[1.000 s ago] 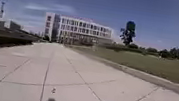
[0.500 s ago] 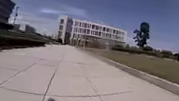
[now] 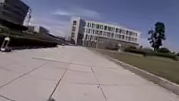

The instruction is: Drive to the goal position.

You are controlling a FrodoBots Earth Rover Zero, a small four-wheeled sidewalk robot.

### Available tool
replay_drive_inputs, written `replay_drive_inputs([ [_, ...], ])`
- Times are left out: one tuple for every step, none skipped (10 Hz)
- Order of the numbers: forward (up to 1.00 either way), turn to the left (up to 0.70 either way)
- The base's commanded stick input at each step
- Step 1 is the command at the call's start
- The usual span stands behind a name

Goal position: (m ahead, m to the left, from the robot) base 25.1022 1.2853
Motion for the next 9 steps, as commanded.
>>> replay_drive_inputs([
  [0.7,0.0],
  [0.7,0.0],
  [0.7,0.0],
  [0.7,0.0],
  [0.7,0.0],
  [0.7,0.0],
  [0.7,0.0],
  [0.7,0.0],
  [0.7,0.0],
])
